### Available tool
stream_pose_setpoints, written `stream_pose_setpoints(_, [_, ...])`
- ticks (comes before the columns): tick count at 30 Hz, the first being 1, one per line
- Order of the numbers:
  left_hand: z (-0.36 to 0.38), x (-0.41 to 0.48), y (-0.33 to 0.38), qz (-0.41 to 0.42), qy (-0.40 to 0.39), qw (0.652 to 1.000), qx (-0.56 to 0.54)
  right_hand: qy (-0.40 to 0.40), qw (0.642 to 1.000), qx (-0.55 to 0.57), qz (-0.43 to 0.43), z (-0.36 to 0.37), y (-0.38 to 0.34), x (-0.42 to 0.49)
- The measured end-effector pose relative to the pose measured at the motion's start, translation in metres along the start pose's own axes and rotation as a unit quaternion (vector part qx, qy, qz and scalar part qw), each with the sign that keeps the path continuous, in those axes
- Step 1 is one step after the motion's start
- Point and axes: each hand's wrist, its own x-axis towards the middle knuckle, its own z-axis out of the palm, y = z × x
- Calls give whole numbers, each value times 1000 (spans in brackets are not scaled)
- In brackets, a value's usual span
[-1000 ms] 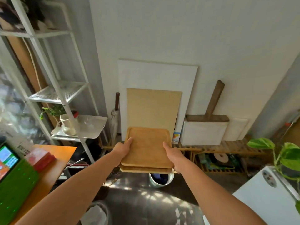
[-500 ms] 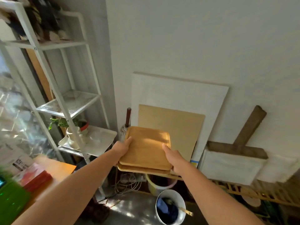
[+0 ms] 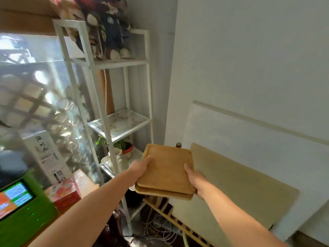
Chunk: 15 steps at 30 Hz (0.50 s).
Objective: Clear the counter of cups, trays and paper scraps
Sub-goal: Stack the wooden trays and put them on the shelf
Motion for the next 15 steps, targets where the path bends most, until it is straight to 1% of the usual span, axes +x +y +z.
stream_pose_setpoints(3, [-17,28,8,1,32,999,-12,-45,999,-5,-20,20,-27,28])
stream_pose_setpoints(5, [-29,50,16,-2,49,999,-19,-58,998,-10,-30,35,-48,47])
stream_pose_setpoints(8, [-50,83,36,-15,72,997,-25,-48,997,-40,-35,58,-82,83])
stream_pose_setpoints(12, [-73,132,71,-2,100,994,-43,-41,995,-70,-52,87,-140,125])
stream_pose_setpoints(15, [-83,170,94,-18,118,986,-114,-51,993,-82,-64,104,-190,162])
